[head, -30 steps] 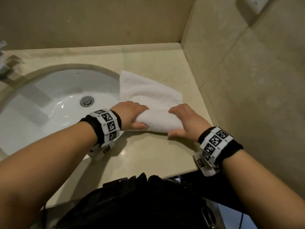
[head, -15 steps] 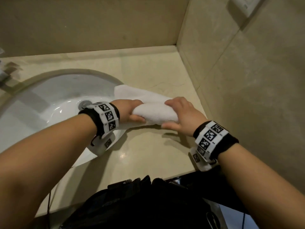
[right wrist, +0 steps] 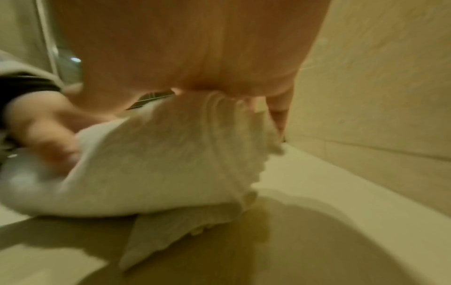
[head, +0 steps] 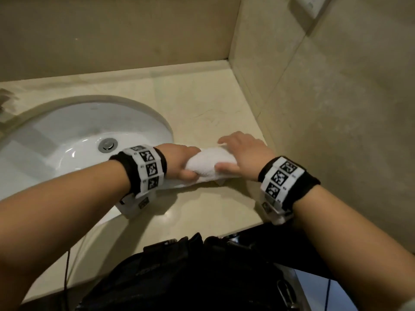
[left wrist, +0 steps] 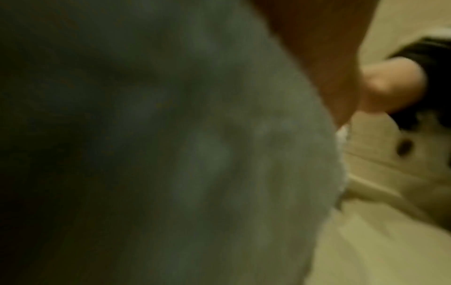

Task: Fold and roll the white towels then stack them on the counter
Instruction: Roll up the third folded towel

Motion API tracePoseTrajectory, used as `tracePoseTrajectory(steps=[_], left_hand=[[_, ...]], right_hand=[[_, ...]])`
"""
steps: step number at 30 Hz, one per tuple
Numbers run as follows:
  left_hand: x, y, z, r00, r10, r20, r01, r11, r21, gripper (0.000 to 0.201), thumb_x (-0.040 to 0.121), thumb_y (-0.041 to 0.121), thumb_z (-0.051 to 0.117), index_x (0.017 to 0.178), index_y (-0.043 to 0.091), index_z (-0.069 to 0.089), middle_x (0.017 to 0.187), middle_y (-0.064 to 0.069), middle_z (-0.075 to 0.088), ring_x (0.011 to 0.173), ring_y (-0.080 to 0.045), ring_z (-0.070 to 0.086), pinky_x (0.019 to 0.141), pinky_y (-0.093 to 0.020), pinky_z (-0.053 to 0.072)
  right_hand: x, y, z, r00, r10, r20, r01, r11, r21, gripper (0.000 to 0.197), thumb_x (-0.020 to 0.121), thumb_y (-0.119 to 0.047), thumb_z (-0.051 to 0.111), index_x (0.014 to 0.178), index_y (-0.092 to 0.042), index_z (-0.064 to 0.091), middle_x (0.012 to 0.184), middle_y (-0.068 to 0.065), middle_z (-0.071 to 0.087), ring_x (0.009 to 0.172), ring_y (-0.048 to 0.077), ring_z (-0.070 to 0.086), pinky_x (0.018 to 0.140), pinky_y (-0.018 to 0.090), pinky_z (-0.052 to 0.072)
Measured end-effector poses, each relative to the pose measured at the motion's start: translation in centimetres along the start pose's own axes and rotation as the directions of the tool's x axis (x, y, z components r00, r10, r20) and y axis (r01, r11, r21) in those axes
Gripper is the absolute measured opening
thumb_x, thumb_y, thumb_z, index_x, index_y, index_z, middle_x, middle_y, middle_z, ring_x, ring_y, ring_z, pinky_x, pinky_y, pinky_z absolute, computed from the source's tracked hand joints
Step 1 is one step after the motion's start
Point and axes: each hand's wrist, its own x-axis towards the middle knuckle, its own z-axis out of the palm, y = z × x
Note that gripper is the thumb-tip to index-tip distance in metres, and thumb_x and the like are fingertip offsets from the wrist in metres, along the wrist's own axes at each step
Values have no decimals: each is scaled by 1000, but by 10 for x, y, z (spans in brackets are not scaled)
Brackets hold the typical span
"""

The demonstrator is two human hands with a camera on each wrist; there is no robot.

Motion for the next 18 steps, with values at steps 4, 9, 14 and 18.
tracePoseTrajectory(steps=[4, 9, 14, 18], left_hand=[[2, 7, -1, 993, 43, 113, -36, 997, -64, 59, 76, 56, 58, 124, 25, 43, 115, 1, 61, 103, -22, 58, 90, -40, 47], [-13, 5, 3, 976, 72, -207, 18, 913, 407, 93, 63, 76, 54, 136, 24, 27, 122, -5, 54, 106, -27, 54, 90, -37, 44], [-8, -5, -8, 992, -117, 48, 122, 987, -107, 75, 70, 58, 66, 131, 31, 33, 115, 5, 61, 99, -18, 58, 89, -32, 47], [-6, -6, -9, 960, -182, 214, 249, 905, -346, 70, 72, 54, 67, 130, 27, 40, 101, 17, 56, 89, -3, 55, 75, -18, 43]], right_hand=[[-9, -5, 11, 994, -50, 102, 55, 997, -45, 69, 69, -60, 63, 125, -26, 42, 121, 4, 50, 108, 27, 51, 81, 35, 41], [10, 10, -5, 947, -50, 318, -24, 974, 225, 52, 77, -55, 60, 113, -18, 52, 109, 8, 62, 92, 23, 54, 75, 29, 36], [6, 16, 0, 998, -65, -13, 64, 996, -64, 73, 70, -68, 54, 129, -26, 40, 127, 5, 50, 113, 26, 48, 93, 40, 37], [-3, 13, 24, 987, -143, -79, 130, 981, -145, 91, 65, -56, 69, 140, -26, 27, 142, 5, 37, 129, 24, 34, 106, 40, 26]])
